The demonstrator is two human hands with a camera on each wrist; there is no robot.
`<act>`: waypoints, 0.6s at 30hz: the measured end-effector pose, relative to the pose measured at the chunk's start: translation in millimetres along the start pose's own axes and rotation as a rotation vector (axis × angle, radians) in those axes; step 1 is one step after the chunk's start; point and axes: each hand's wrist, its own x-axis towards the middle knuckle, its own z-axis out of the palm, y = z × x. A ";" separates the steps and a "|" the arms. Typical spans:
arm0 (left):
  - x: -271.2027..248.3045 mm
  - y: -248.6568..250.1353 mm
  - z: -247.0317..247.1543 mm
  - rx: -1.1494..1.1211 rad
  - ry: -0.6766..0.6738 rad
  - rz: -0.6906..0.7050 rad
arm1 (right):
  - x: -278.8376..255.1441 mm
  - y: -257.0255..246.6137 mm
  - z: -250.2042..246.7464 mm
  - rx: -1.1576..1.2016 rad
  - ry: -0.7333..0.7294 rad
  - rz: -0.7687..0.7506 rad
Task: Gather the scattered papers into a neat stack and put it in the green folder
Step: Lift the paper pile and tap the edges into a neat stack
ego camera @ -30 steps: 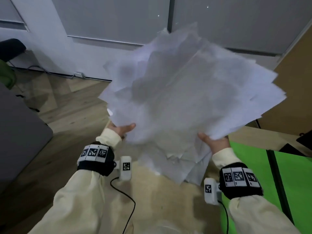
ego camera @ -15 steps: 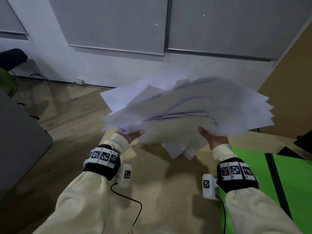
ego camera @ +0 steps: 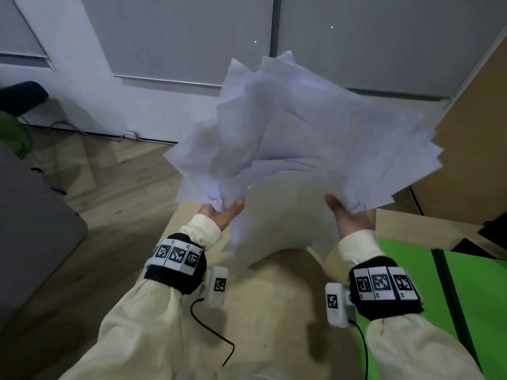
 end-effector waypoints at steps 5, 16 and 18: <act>-8.4 -15.6 2.1 0.060 -0.064 -0.010 | -10.3 9.1 -2.2 0.136 0.023 -0.078; -15.5 -11.5 -19.1 0.036 -0.069 0.056 | -7.6 6.1 -35.8 0.152 -0.229 -0.087; -10.2 -20.8 -19.3 0.135 -0.101 0.012 | -3.1 18.7 -37.7 0.083 -0.241 -0.048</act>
